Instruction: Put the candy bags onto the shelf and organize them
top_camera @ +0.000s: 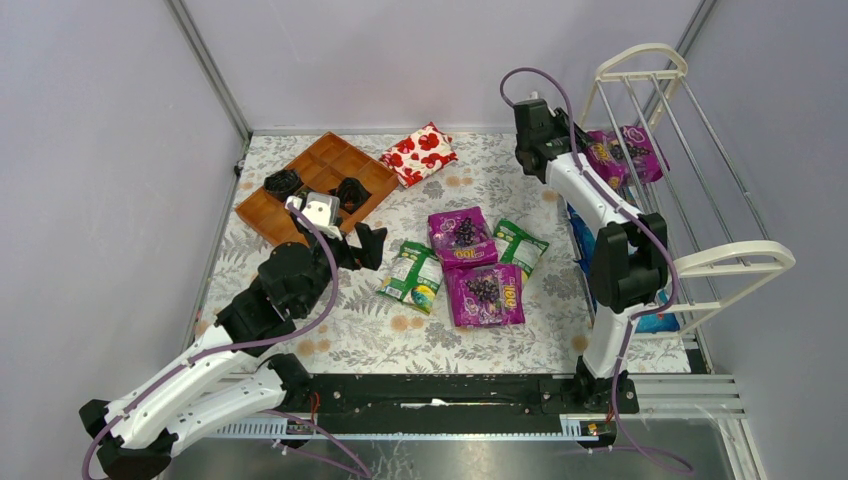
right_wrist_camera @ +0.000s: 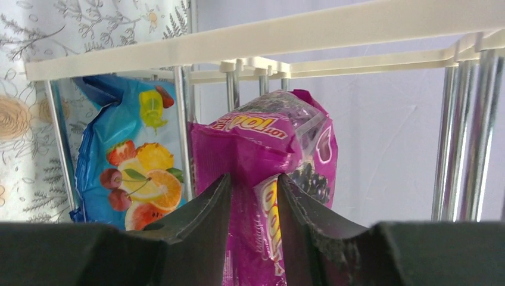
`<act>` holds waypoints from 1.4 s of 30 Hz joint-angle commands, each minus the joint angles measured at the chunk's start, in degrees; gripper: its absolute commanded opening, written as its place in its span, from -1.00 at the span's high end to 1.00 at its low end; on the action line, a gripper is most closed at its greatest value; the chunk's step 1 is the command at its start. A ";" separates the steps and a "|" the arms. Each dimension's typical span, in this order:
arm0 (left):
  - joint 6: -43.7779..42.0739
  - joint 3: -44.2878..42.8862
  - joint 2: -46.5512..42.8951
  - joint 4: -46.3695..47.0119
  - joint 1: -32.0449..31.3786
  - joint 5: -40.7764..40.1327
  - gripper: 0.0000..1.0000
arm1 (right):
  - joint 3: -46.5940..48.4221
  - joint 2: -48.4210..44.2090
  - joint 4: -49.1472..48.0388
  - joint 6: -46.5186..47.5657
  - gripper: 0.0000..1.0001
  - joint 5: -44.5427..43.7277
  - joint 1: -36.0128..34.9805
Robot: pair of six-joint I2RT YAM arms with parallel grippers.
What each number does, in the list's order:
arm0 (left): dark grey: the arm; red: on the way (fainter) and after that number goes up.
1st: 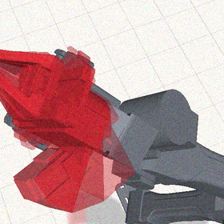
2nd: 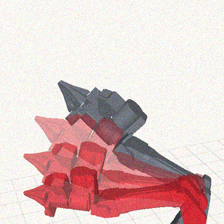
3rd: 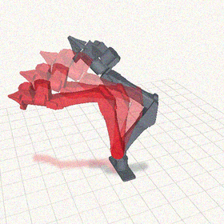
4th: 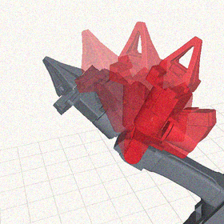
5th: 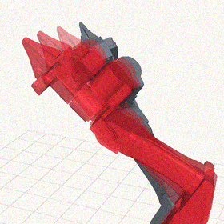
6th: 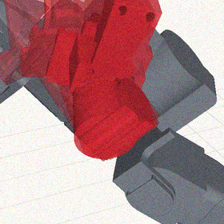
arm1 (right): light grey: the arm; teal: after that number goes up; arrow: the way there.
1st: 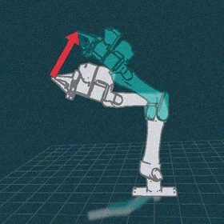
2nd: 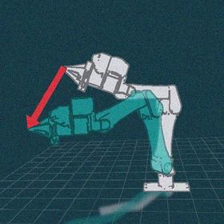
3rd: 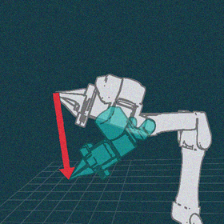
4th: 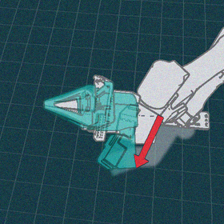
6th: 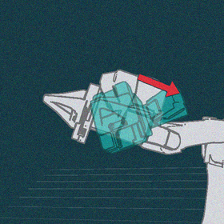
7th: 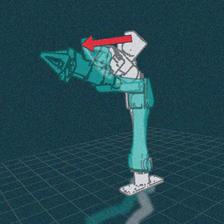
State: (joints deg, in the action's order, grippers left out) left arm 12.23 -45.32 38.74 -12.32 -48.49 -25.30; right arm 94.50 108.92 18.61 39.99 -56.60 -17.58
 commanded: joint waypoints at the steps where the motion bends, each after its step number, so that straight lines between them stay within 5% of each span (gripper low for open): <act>1: -0.45 0.14 0.10 2.82 -0.25 -0.25 -0.97 | 3.70 1.52 -4.98 2.33 0.22 -2.12 1.44; 16: -0.63 0.14 0.69 2.90 -0.33 -0.53 -0.97 | 9.33 5.10 -3.74 3.02 0.28 -1.21 2.14; 24: -0.63 0.14 1.63 2.97 -0.30 -1.03 -0.97 | 4.21 -5.31 1.97 -0.46 -0.52 -7.46 -8.83; 28: -0.56 0.19 2.29 3.09 -0.30 -1.10 -0.97 | 5.22 -9.46 17.44 -15.24 -0.69 -3.58 -15.71; 31: -0.37 0.07 3.17 3.25 -0.28 -0.98 -0.97 | 4.31 -11.57 27.97 -36.42 -0.72 13.05 -22.47; 37: -0.29 0.21 5.39 3.26 -0.20 -1.48 -0.97 | -20.47 -23.83 11.94 -60.17 -0.75 39.47 -25.49; 39: -0.12 0.30 6.11 3.34 -0.15 -1.27 -0.97 | -26.19 -27.14 8.06 -63.44 -0.97 43.22 -25.48; 42: 0.24 0.24 7.44 3.26 -0.18 -0.60 -0.97 | -29.47 -30.76 10.52 -64.92 -1.00 40.76 -25.50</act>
State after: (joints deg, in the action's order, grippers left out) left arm 12.25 -45.32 44.97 -11.92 -48.53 -25.56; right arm 67.94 83.26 32.27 -14.39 -21.74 -43.42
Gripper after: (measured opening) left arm 0.987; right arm 0.991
